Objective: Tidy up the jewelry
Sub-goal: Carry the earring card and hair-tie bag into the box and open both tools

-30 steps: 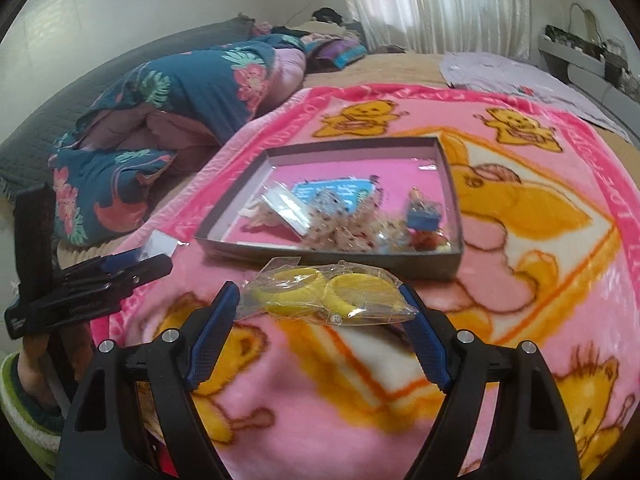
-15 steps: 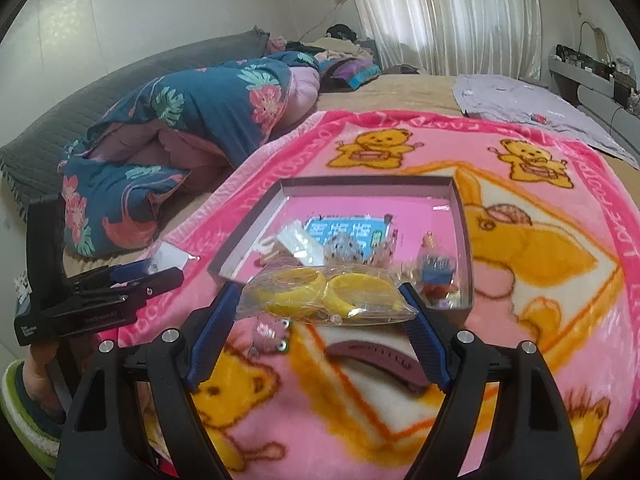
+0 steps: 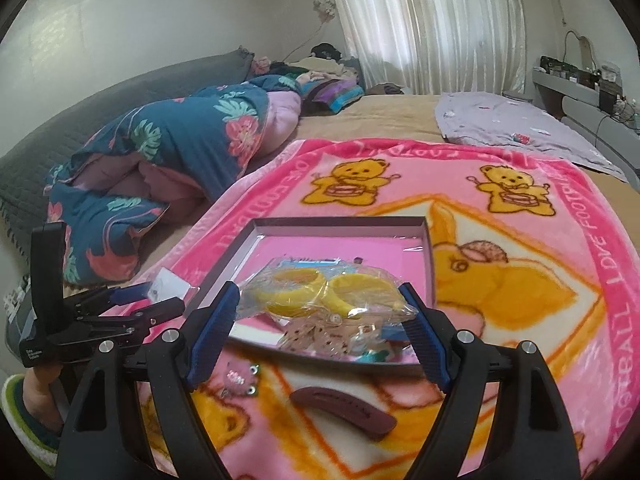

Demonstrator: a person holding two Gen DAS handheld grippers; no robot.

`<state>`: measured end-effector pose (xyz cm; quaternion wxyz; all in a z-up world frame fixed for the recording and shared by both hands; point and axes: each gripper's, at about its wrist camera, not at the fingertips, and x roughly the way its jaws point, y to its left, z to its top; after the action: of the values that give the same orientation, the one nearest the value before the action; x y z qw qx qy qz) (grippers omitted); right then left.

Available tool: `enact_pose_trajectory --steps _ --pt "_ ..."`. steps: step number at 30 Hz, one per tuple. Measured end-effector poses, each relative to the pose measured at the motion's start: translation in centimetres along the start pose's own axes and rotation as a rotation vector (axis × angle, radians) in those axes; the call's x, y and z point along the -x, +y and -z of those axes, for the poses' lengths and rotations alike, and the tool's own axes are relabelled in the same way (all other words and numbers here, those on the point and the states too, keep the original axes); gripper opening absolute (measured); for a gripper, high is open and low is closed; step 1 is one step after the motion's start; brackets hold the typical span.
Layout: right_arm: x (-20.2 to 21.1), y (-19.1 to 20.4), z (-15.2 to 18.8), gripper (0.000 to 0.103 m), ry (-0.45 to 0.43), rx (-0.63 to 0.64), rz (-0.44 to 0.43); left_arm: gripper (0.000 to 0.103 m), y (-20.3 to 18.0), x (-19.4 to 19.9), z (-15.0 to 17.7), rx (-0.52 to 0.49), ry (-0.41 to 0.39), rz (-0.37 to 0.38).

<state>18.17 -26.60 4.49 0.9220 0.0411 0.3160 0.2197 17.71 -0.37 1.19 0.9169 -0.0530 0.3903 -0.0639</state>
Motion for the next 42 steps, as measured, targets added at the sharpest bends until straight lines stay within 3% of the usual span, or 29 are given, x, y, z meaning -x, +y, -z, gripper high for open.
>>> enact_pose_trajectory --steps 9,17,33,40,42 --pt "-1.2 -1.6 -1.2 0.079 -0.005 -0.010 0.038 0.067 -1.8 -2.8 -1.5 -0.056 0.034 0.007" --pt "-3.7 -2.5 -2.0 0.079 0.022 -0.002 0.061 0.067 -2.5 -5.4 -0.7 -0.076 0.085 0.020" --pt "-11.1 -1.7 -1.0 0.079 0.161 0.062 0.049 0.069 -1.4 -8.4 0.6 -0.072 0.152 -0.012" --pt "-11.8 -1.9 -0.1 0.083 0.186 0.035 0.044 0.071 -0.9 -8.6 0.6 -0.062 0.158 -0.025" --pt "-11.5 -2.1 0.0 0.089 0.181 0.020 0.039 0.071 -0.9 -8.6 0.5 -0.062 0.158 -0.026"
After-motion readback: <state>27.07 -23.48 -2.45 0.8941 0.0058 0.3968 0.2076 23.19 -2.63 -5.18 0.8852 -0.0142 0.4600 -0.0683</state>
